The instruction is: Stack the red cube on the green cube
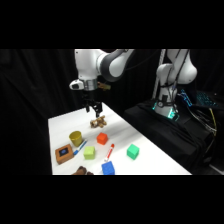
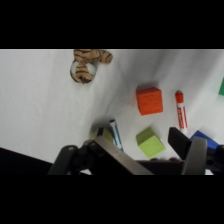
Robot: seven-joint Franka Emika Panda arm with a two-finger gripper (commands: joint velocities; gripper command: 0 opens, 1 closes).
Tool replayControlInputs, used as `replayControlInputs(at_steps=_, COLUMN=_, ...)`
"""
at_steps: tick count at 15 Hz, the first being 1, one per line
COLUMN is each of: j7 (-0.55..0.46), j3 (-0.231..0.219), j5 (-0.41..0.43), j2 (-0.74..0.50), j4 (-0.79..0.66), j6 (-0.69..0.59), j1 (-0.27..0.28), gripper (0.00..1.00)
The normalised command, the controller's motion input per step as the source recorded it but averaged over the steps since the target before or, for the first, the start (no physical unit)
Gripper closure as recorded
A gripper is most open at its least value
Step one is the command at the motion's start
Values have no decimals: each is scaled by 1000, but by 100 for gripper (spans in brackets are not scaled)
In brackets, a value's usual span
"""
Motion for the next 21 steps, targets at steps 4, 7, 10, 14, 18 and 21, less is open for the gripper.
replayControlInputs(at_steps=4, j7=-341, j3=114, j5=-1, j2=214, j4=189, j6=123, j1=-136, gripper=0)
replayControlInputs(at_steps=7, j7=-308, j3=141, j5=64, j2=99, j4=73, j6=102, j1=-132, gripper=0)
replayControlInputs(at_steps=10, j7=-301, j3=146, j5=124, j2=16, j4=1, j6=74, j1=-124, gripper=0)
replayControlInputs(at_steps=14, j7=-306, j3=141, j5=203, j2=-21, j4=-50, j6=62, j1=-118, gripper=0)
replayControlInputs(at_steps=18, j7=-287, j3=114, j5=194, j2=8, j4=-62, j6=85, j1=-103, gripper=0)
replayControlInputs(at_steps=21, j7=-239, j3=85, j5=121, j2=41, j4=-69, j6=143, j1=-75, gripper=0)
